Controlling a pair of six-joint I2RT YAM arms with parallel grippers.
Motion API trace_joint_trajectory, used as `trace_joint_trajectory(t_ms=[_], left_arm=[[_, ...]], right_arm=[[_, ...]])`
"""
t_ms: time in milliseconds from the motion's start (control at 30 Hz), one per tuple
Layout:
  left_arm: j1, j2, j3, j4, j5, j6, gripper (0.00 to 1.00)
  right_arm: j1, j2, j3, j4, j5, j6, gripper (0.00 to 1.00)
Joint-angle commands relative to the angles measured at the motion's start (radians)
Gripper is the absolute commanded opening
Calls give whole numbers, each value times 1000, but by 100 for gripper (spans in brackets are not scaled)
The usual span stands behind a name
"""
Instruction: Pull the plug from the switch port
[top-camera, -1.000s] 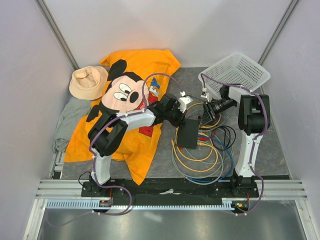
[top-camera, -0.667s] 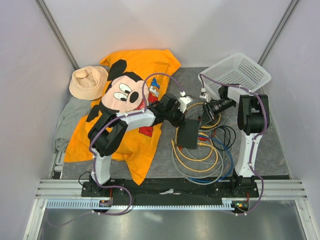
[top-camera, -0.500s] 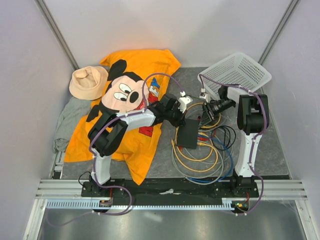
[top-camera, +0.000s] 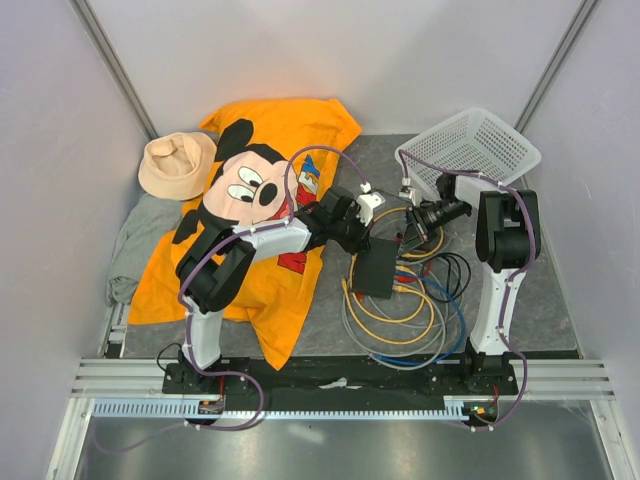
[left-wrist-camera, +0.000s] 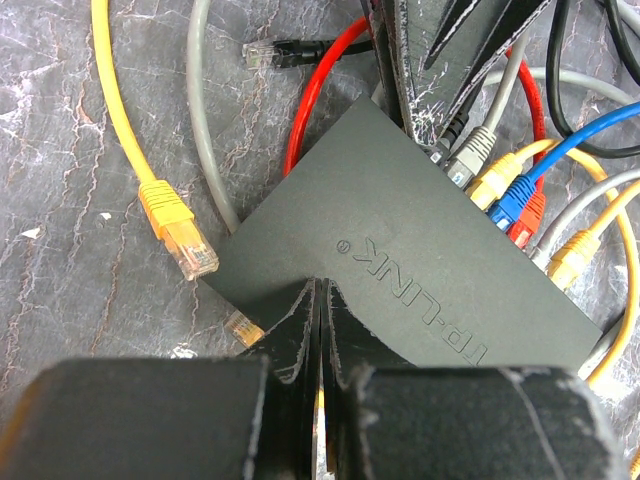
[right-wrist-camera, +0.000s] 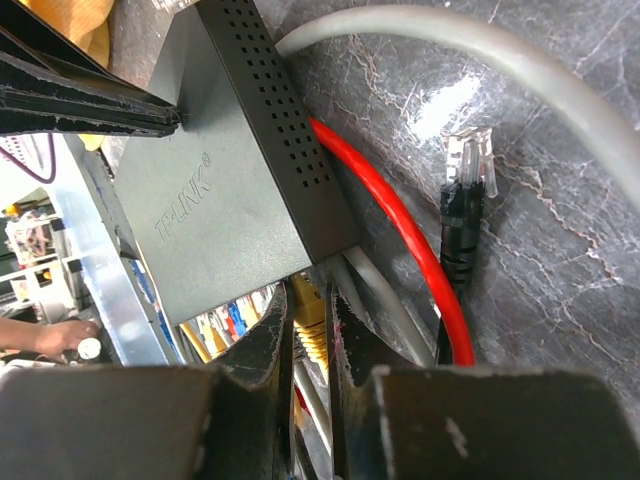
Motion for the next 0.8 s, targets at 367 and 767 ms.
trace_joint_trajectory(t_ms=[367,767], left_arm=[[-2,57,-10,-117,-20,44,3],[-3,57,-10,-113,-21,46,3]], right_arm=[[29,-58,-58,82,180,-43,0],[40,-87,-88,134,255,-48,0]])
